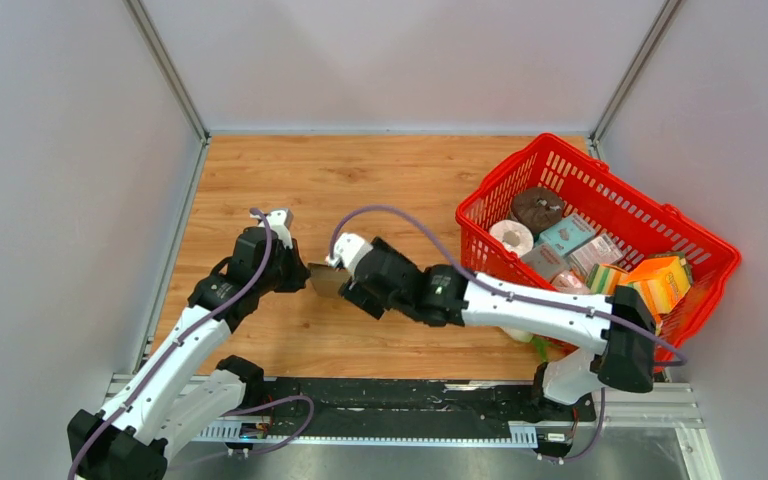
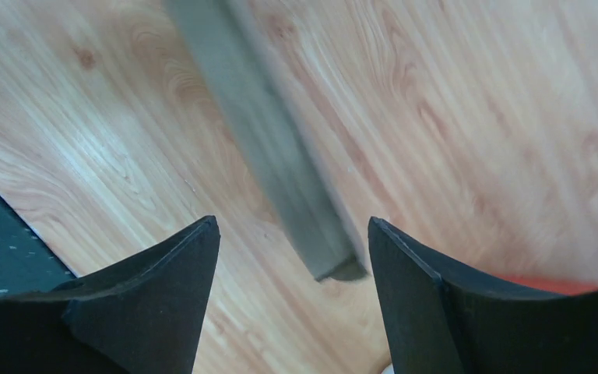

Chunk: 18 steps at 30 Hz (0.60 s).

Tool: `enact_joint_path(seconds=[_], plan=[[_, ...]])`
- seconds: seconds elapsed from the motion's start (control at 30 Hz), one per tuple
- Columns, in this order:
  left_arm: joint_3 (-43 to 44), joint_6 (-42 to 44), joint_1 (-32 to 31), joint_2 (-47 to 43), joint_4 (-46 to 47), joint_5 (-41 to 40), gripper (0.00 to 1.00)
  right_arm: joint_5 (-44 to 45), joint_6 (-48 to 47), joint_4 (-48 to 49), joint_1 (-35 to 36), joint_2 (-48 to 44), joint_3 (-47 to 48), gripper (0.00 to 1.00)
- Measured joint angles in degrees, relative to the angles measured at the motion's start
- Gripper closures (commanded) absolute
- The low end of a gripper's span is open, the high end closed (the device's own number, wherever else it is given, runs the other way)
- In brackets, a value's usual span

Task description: Fold the paper box

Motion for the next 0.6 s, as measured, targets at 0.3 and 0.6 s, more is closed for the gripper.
enact_joint_path(seconds=[0.3, 0.6], plan=[[-1.0, -0.1, 0.0, -0.3, 2.2, 0.2, 1.0, 11.4, -20.3, 19.2, 5.9, 9.4, -7.0, 0.32], [-1.4, -0.1, 0.0, -0.1, 3.1, 1.0, 1.0, 16.0, -27.8, 27.4, 5.9, 10.9, -7.4, 0.18]])
